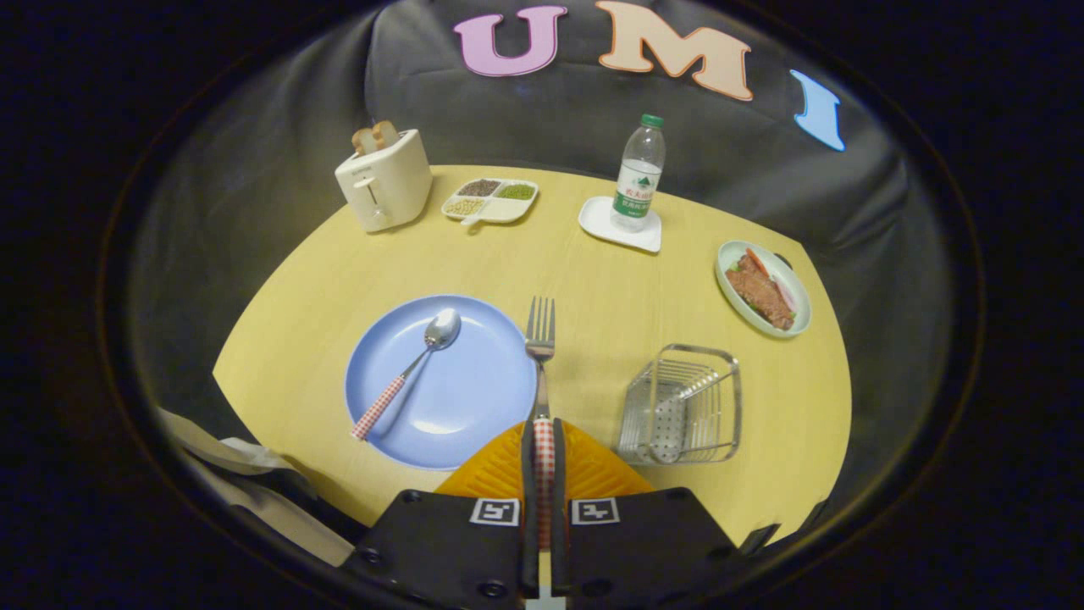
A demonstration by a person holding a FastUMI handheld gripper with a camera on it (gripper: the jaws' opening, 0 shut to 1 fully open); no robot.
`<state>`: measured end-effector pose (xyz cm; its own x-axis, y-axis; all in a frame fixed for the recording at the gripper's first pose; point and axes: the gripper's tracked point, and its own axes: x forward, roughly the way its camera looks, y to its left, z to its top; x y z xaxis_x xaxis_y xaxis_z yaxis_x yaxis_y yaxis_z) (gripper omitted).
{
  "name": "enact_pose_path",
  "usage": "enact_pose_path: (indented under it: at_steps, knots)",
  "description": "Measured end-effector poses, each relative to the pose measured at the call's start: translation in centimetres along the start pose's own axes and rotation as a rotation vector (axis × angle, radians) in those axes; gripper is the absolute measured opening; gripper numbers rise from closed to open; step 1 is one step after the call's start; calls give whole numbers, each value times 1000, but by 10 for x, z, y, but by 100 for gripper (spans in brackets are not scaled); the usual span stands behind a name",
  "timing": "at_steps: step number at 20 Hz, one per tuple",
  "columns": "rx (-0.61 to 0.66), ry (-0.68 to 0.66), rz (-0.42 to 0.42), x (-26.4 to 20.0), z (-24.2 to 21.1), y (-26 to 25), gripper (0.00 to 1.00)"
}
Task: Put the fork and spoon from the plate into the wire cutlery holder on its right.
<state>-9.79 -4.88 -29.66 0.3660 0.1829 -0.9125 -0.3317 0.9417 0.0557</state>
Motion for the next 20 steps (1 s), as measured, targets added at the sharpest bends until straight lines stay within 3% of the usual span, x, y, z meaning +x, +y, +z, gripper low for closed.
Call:
enact_pose_path:
  at_steps: [11,20]
  knots:
    - [-140,119,14,-46,-6,-90,8]
    - [-298,329,71,-46,-29,-118,8]
